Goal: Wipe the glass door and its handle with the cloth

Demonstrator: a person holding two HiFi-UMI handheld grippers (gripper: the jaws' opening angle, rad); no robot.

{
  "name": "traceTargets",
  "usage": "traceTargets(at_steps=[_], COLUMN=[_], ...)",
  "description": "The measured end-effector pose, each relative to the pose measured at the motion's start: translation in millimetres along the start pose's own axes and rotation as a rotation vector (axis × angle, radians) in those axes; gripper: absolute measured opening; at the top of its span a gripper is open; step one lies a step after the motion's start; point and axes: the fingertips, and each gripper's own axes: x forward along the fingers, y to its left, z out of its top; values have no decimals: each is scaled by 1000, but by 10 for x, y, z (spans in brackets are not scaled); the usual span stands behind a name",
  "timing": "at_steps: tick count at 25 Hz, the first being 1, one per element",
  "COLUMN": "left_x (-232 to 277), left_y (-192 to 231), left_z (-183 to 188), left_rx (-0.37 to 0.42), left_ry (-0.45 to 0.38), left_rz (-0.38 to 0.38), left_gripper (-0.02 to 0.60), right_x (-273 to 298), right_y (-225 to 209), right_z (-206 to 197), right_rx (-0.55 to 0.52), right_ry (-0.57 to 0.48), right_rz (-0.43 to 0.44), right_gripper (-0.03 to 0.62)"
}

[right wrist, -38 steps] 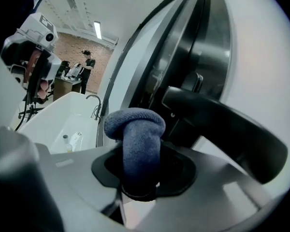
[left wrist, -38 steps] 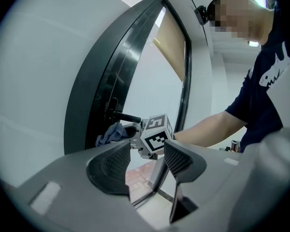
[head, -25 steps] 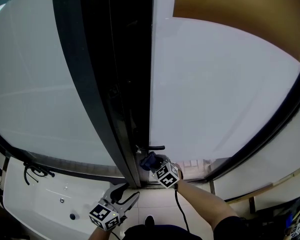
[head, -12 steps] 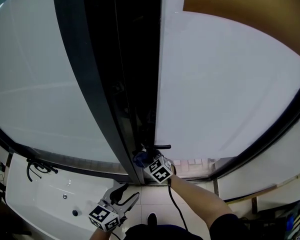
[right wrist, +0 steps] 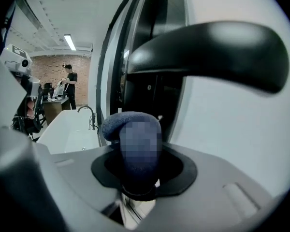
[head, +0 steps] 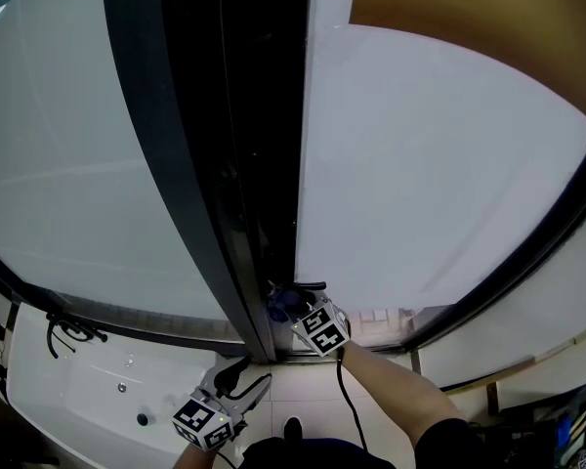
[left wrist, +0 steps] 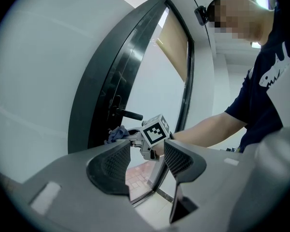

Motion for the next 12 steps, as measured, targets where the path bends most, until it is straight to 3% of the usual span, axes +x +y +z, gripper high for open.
traceTargets(at_steps=[5,8,12], left_x=[63,88,106], left_y=[-81,-129,-169], left_z=[18,-11,18], left_rx=[5,5,16], left_ry=[5,2,3], left_rz=[-23,-41,-47], left_gripper=[215,215,215], right_x=[-251,-342,-312], right_y=[-158,-102,25], right_z=[57,108,329], right_rx=[54,56,146], right_ry=[-41,-60,-109], right_rz=[-33,-15,33], right_gripper=[130,130,130])
